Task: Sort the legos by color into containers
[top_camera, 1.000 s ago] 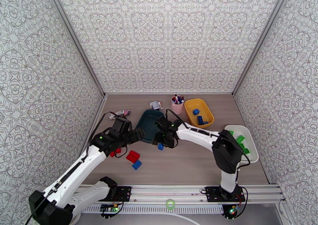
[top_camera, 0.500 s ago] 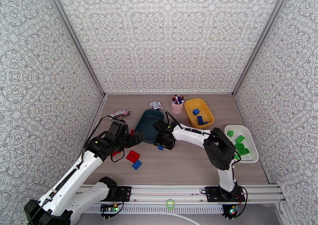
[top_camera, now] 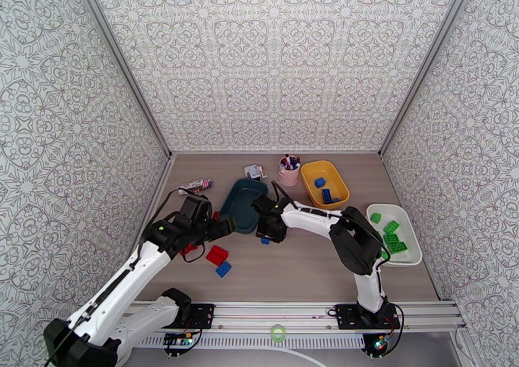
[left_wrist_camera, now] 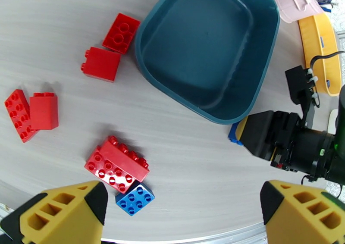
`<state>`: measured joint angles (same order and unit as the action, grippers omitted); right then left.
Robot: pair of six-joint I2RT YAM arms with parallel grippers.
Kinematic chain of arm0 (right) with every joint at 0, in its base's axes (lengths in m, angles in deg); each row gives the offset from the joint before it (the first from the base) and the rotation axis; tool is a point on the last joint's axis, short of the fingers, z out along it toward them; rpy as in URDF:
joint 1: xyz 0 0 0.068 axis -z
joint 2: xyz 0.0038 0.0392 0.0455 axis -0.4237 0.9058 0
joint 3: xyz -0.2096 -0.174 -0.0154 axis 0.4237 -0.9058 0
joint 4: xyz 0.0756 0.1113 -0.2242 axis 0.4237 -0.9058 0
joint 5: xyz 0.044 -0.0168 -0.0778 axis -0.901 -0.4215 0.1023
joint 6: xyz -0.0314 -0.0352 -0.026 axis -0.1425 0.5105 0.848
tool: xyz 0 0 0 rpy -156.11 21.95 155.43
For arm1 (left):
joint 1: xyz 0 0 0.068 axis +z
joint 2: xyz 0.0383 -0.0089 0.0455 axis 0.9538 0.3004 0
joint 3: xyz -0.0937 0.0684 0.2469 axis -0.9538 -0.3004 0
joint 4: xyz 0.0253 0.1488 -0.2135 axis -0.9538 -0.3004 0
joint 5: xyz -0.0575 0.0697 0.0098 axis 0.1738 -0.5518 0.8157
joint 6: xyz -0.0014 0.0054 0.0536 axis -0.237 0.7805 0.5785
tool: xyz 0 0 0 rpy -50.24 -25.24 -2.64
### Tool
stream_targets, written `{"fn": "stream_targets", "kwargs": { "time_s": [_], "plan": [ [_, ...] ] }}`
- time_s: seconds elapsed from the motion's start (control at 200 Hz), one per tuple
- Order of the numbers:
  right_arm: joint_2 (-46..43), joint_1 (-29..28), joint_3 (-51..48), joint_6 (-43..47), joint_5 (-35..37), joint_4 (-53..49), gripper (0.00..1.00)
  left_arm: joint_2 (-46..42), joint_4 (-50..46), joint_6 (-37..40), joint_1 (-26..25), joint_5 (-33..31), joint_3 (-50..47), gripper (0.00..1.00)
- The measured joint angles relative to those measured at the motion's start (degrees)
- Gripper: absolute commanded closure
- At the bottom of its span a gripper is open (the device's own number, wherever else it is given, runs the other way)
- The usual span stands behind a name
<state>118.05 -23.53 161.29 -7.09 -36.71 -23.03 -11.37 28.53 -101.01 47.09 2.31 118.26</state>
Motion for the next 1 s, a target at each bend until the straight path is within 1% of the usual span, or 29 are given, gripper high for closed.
{"fn": "stream_targets", "kwargs": {
  "time_s": [0.165, 0.33, 0.535, 0.75, 1.0],
  "plan": [
    [-1.86, 1.86, -1.73, 1.07, 0.04, -0.02, 0.66, 4.44, 1.92, -0.02, -1.29, 0.94, 0.59, 0.01],
    [-4.28, 3.87, -2.89, 2.99, 0.28, -1.27, 0.69, 10.12, 5.11, -0.42, -4.55, 1.88, 2.29, 0.01],
    [-11.96, 7.56, -4.55, 5.68, 0.96, -2.34, 0.73, 20.15, 7.89, -0.42, -9.75, 2.69, 9.84, 0.01],
    [-18.34, 16.02, -5.25, 9.68, 0.7, -3.67, 0.73, 32.0, 10.47, 0.74, -13.11, 3.54, 22.36, 0.01],
    [-21.31, 28.33, -4.57, 15.28, -1.22, -6.51, 0.73, 46.6, 9.94, 3.52, -15.56, 5.53, 40.33, 0.01]
  ]
}}
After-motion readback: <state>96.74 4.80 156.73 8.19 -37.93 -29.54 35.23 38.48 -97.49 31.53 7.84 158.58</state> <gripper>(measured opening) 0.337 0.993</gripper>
